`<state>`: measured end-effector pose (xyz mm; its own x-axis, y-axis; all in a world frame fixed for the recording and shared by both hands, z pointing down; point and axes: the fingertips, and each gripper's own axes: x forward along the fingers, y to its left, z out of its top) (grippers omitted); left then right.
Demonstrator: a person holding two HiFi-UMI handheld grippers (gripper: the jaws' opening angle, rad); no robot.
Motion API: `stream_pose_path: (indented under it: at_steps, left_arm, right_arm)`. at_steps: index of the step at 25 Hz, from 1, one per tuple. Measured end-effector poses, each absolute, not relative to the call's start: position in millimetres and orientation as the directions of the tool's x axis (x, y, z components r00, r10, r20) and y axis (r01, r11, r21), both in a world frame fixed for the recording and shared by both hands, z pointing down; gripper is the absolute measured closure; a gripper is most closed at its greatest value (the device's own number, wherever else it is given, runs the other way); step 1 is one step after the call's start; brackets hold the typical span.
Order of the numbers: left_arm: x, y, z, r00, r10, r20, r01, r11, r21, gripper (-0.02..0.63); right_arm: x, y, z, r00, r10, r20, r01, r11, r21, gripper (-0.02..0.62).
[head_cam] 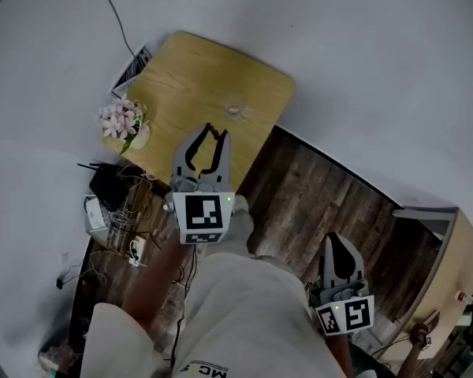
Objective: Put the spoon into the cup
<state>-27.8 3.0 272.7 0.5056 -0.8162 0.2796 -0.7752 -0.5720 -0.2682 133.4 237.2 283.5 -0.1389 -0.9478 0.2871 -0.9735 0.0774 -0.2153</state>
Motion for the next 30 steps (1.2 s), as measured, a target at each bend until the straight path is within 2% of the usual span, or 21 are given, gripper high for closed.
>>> stream_pose_path:
  at_steps: [6,12,19,24,30]
  left_arm:
    - [-78,167,257,0.479,-0.821,0.310,-0.829,-0.539,-0.149,0.480]
    - [-107,265,250,0.476,-0.825,0.304,-0.849,-0.521,-0.084,0.482]
    - [-126,305,233,0.467,-0.834,0.294,-0.860,-0.506,-0.070,0.482]
    - [-127,316,222,0.474,-0.839,0.268,-0.855,-0.511,-0.088,0.482]
    - [-132,319,223,0.469,-0.844,0.261,-0.860,-0.504,-0.081,0.482]
  right_arm:
    - [94,310,271,-0.223,-0.938,0.266,-0.966,0.175,-0.193,0.561]
    - [50,364,266,-0.312,-0.919,0.239,-0.940,0.263,-0.216,0.561]
    - [23,392,256,-0.339,-0.918,0.206,-0.930,0.293,-0.222,0.561]
    - [24,401,244,-0.330,-0.931,0.155,-0.926,0.287,-0.247,0.561]
    - [30,407,248,-0.321,-0.934,0.159,-0.930,0.280,-0.238,0.560]
